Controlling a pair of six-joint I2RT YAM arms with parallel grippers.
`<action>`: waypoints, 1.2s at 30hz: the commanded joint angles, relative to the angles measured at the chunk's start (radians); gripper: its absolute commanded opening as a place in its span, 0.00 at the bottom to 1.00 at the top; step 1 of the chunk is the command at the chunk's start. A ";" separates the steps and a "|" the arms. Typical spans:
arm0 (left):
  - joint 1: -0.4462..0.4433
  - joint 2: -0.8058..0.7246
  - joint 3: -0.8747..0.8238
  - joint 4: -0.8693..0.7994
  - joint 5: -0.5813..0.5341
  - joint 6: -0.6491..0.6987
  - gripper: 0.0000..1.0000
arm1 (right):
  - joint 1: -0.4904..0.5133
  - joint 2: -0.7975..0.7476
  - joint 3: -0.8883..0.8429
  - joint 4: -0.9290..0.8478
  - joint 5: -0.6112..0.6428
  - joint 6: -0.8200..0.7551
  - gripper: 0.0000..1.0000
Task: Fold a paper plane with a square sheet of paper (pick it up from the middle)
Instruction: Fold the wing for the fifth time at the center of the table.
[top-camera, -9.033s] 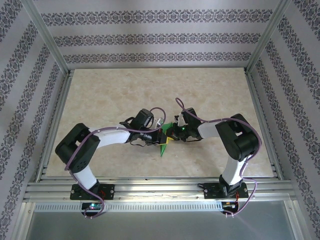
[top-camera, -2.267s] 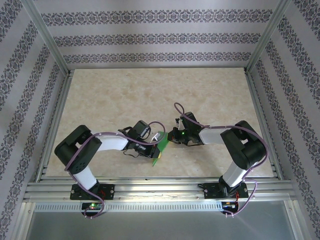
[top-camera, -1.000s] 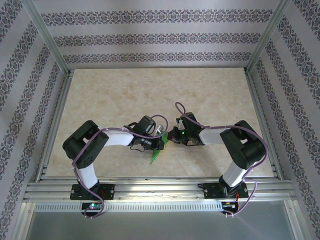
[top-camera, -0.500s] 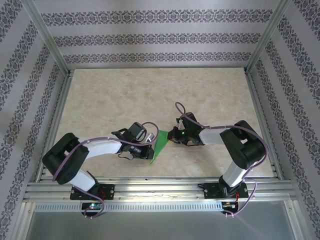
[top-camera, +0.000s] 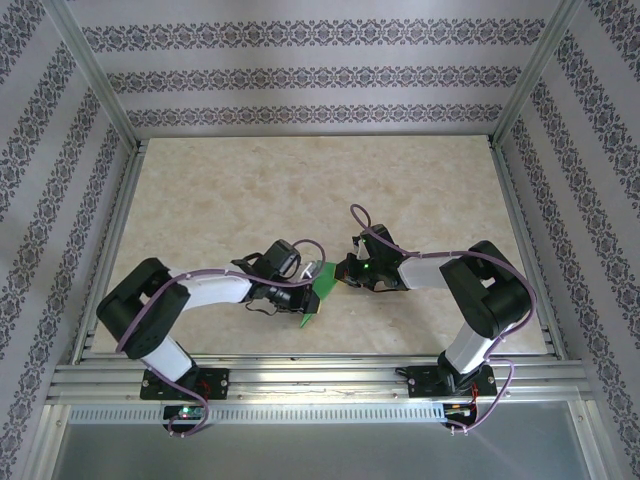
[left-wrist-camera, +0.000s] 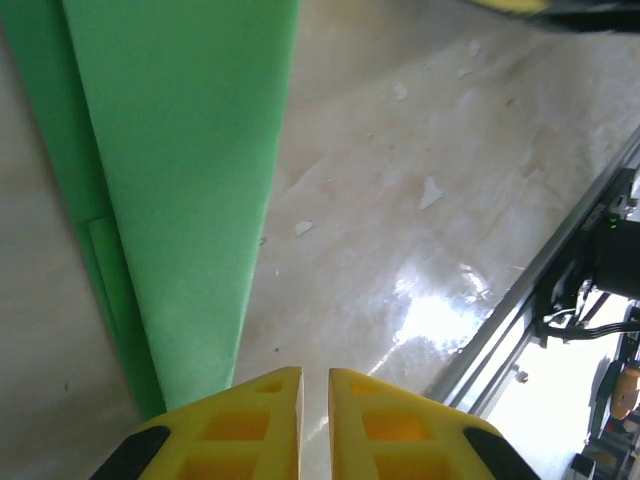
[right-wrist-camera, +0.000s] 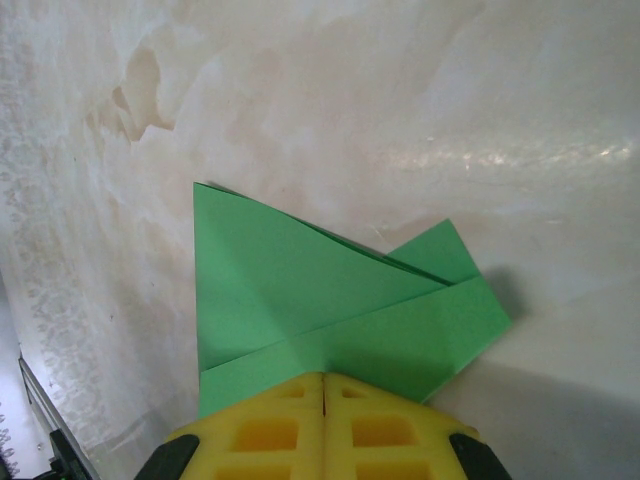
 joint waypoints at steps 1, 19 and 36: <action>-0.013 0.012 -0.043 0.042 0.001 -0.008 0.14 | -0.007 0.047 -0.037 -0.090 0.098 -0.002 0.01; -0.019 -0.214 -0.262 -0.094 -0.054 -0.029 0.09 | -0.010 0.047 -0.039 -0.097 0.098 -0.004 0.02; -0.012 -0.075 0.052 -0.019 -0.062 -0.014 0.11 | -0.010 0.045 -0.032 -0.100 0.087 -0.003 0.02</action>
